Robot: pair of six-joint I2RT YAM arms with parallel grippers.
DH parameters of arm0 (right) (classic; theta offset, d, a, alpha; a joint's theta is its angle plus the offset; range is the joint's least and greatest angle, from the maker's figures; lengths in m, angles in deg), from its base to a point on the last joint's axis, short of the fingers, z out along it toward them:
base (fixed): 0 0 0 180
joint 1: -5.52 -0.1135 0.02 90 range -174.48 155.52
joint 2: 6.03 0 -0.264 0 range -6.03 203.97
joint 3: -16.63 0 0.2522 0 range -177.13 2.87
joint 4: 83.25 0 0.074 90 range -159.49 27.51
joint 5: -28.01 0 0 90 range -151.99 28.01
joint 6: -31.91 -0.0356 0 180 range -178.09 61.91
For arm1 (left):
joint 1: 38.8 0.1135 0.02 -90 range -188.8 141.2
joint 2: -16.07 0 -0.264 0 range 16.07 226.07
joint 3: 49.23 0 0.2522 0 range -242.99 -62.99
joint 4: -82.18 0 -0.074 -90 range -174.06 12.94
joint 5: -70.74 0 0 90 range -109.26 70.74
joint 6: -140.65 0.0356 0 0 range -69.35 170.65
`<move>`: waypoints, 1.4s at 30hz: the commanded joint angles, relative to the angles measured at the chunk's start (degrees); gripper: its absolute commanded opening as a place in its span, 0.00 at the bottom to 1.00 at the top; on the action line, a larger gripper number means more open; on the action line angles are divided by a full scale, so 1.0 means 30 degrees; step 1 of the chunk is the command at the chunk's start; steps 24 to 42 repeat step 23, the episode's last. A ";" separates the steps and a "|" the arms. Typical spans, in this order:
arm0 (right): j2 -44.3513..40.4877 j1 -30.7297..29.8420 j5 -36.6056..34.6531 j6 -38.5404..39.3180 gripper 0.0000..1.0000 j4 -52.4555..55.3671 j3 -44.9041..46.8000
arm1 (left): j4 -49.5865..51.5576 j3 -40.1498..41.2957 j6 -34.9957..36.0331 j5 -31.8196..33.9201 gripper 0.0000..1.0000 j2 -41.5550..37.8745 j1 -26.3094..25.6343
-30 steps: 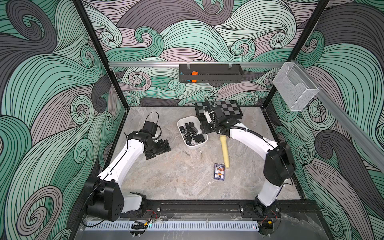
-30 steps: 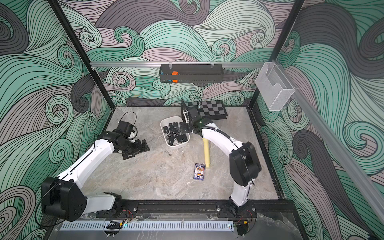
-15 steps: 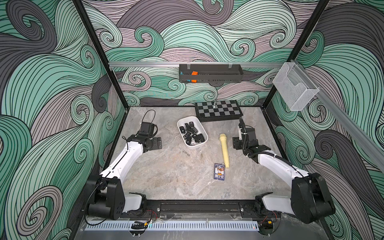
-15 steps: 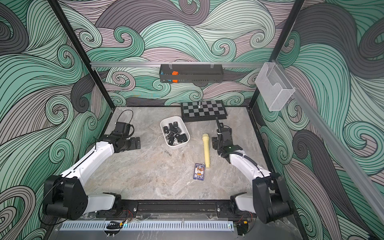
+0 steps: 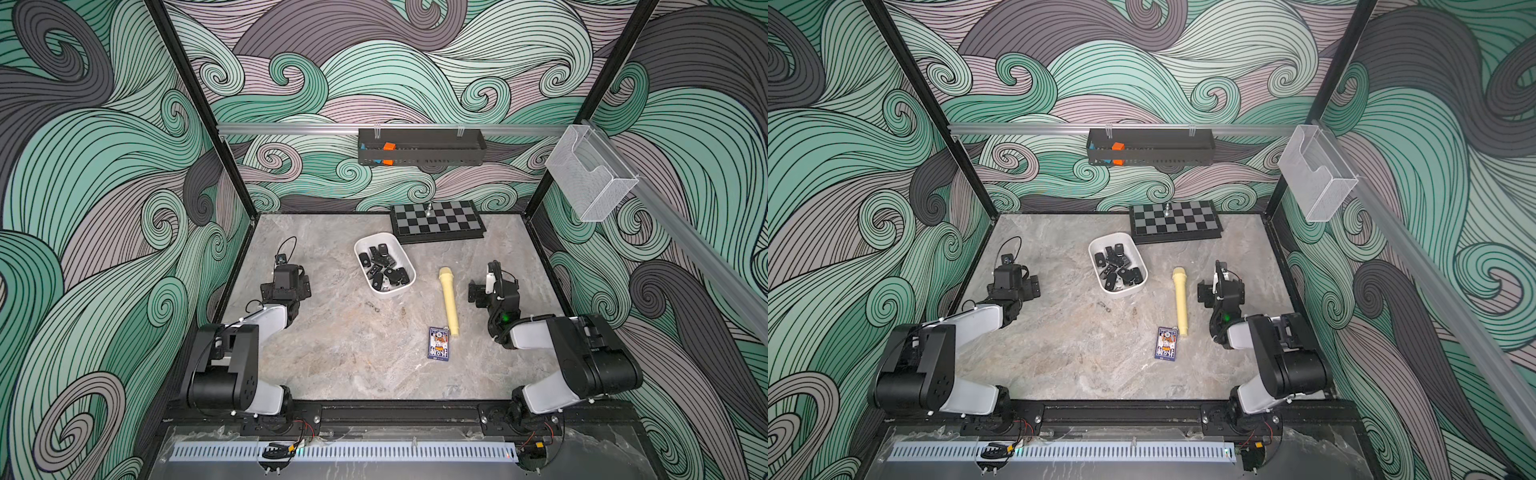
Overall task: Place the car key into the storage box
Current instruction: Reset both arms
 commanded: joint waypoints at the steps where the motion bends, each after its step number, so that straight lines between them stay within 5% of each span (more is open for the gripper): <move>1: -0.0135 0.0318 0.1393 0.0300 0.99 -0.2359 -0.0482 | -0.4924 0.1457 0.0323 -0.1285 0.99 -0.0004 0.0351; 4: 0.0012 0.0440 0.1478 0.0221 0.99 -0.2666 -0.0485 | -1.0825 0.3170 0.0818 -0.0859 0.99 0.1693 0.0528; 7: 0.0040 0.0468 0.1464 0.0220 0.99 -0.2674 -0.0484 | -0.6000 0.1935 0.0118 -0.1311 0.99 0.0382 0.0572; 42: -0.0004 0.0731 0.2085 0.0082 0.99 -0.2354 -0.0572 | -0.6207 0.1893 0.0220 -0.1300 0.99 0.0525 0.0581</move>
